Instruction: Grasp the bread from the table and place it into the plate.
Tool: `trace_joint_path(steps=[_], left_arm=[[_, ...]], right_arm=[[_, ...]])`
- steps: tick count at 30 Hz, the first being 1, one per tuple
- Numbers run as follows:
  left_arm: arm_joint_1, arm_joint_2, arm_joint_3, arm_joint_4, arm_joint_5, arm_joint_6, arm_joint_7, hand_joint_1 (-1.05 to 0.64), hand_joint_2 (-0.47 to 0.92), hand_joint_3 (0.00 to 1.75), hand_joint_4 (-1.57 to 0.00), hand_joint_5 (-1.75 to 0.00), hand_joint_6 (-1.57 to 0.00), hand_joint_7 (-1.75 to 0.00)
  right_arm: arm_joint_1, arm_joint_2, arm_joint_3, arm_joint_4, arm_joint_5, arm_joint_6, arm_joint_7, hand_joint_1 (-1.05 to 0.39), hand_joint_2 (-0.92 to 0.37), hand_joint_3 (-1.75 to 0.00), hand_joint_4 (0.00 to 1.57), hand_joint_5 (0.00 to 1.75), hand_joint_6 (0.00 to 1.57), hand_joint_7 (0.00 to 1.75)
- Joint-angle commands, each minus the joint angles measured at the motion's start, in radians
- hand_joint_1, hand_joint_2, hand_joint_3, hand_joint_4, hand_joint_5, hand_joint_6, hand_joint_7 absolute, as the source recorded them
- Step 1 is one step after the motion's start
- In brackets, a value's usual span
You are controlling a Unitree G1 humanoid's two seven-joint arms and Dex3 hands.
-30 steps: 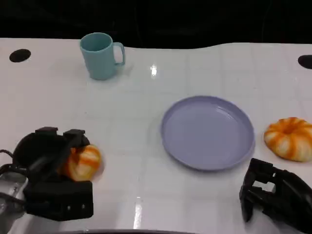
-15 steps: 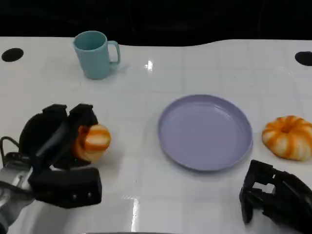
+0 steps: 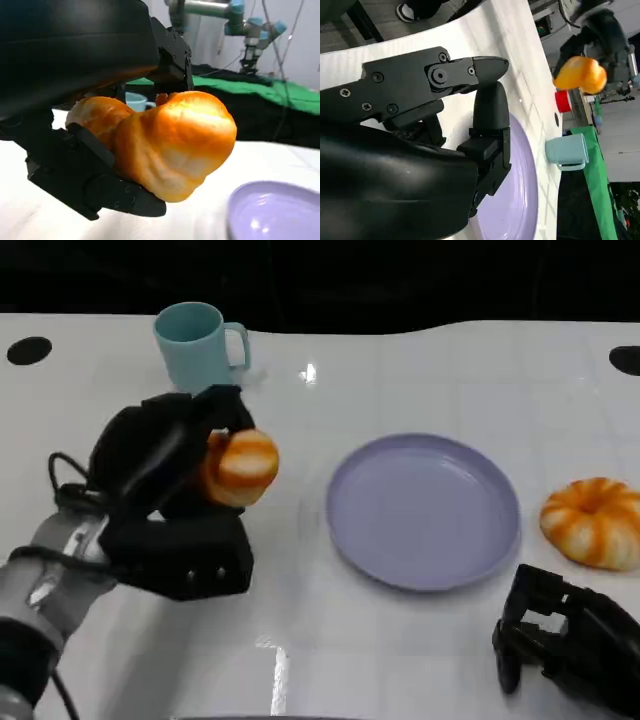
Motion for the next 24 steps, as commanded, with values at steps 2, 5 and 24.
trace_joint_path(steps=[2,5,24], left_arm=[[-0.112,-0.065,-0.016,0.063,-0.004,-0.005,-0.04,-0.15,0.52,1.08,-0.8,-1.75,-0.61,-1.75],[-0.16,-0.107,-0.031,0.104,0.002,-0.002,-0.042,-0.14,0.46,1.17,-0.85,-1.75,-0.65,-1.75],[-0.438,-0.321,-0.162,0.337,0.031,0.109,-0.287,-0.22,0.55,1.07,-0.85,-1.75,-0.67,-1.75]], right_arm=[[0.003,-0.004,-0.01,0.009,0.002,-0.007,-0.003,-0.63,-0.92,-0.2,0.72,1.75,0.61,1.64],[0.004,-0.003,-0.01,0.009,0.001,-0.011,-0.005,-0.62,-0.92,-0.2,0.72,1.75,0.61,1.64],[0.04,0.002,0.001,-0.051,-0.007,0.005,-0.026,-0.58,-0.92,-0.22,0.72,1.75,0.61,1.64]])
